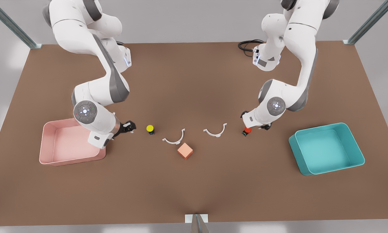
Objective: Place the red button in the blue storage box with the left arm, and place the yellow button in the pink storage box with the right arm
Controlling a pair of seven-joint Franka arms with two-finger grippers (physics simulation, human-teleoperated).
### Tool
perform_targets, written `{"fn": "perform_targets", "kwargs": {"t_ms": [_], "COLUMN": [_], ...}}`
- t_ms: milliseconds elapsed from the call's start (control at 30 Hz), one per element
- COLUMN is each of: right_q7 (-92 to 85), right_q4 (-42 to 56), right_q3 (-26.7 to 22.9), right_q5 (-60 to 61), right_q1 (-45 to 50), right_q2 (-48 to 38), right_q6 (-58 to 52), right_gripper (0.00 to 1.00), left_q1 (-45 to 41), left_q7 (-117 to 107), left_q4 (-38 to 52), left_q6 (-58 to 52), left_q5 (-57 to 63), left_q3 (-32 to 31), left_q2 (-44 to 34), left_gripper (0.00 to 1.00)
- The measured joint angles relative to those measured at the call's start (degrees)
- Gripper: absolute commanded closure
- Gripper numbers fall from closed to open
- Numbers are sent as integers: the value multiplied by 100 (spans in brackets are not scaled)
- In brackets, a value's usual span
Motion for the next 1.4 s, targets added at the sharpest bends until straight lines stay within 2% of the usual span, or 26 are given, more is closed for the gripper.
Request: {"fn": "perform_targets", "kwargs": {"t_ms": [133,433,633,700,867,1033,1133,1267,1400], "right_q7": [198,550,718,763,845,902,931,964,991], "right_q4": [-1129,-1960,-2117,-2154,-2358,-2558,-2674,-2696,-2962], "right_q3": [266,558,576,576,562,568,543,533,539], "right_q5": [0,1,-4,-6,-9,-11,-11,-12,-13], "right_q1": [43,89,19,18,-65,-82,-106,-97,-92], "right_q2": [-282,-228,-71,10,137,260,408,577,631], "right_q6": [465,1408,1933,2089,2462,2821,3045,3272,3554], "right_gripper": [0,0,0,0,0,0,0,0,0], "left_q1": [1,91,143,144,161,400,1118,2351,3006], "left_q7": [440,1143,1448,1517,1641,1744,1971,2589,3333], "left_q4": [-267,-636,-631,-630,-622,-387,-6,351,1112], "left_q6": [1113,2025,2175,2201,2201,1547,931,353,58], "left_q5": [-6,-10,-21,-18,-6,4,15,25,36], "left_q3": [2,53,56,56,50,76,96,137,258], "left_q2": [354,919,1039,1041,973,107,-165,-147,560], "left_gripper": [0,1,41,49,49,49,49,49,49]}}
